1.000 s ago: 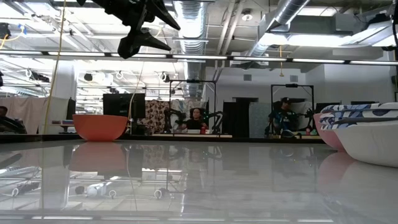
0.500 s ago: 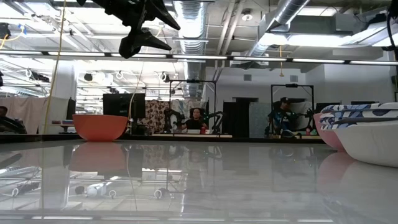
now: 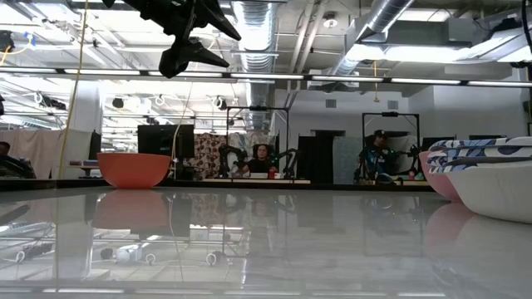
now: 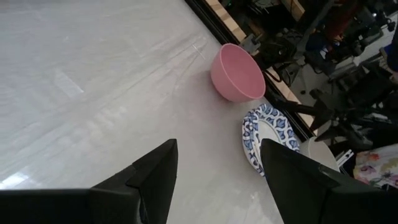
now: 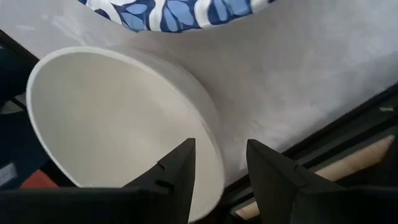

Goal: Nest bowls inside each other by size order
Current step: Stack the white bowl on top of the blue bowl

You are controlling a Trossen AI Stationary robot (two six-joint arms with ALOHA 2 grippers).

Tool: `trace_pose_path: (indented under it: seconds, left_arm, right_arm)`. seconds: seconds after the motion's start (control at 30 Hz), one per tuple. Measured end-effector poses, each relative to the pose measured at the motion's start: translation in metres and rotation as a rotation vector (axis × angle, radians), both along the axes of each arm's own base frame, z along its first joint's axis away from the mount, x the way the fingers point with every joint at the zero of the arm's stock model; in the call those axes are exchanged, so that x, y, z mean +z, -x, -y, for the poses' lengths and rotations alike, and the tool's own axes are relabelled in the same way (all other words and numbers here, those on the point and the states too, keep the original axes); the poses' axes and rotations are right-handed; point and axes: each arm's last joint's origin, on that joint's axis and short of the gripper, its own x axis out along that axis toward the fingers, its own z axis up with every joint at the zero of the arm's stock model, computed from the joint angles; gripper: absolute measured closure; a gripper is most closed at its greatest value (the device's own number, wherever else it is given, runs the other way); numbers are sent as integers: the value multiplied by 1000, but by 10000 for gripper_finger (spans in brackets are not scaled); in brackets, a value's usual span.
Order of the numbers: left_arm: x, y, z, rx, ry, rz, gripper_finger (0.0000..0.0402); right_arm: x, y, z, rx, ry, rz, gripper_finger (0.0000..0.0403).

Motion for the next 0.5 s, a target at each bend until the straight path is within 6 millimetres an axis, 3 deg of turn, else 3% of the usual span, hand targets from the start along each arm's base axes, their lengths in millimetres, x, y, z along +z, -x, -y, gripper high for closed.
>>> trace_pose_path:
  seconds: [0.5]
  left_arm:
    - [0,0,0,-1,-8,-1,183]
  right_arm:
    - [-23,-2,-12,82,50,-159,239]
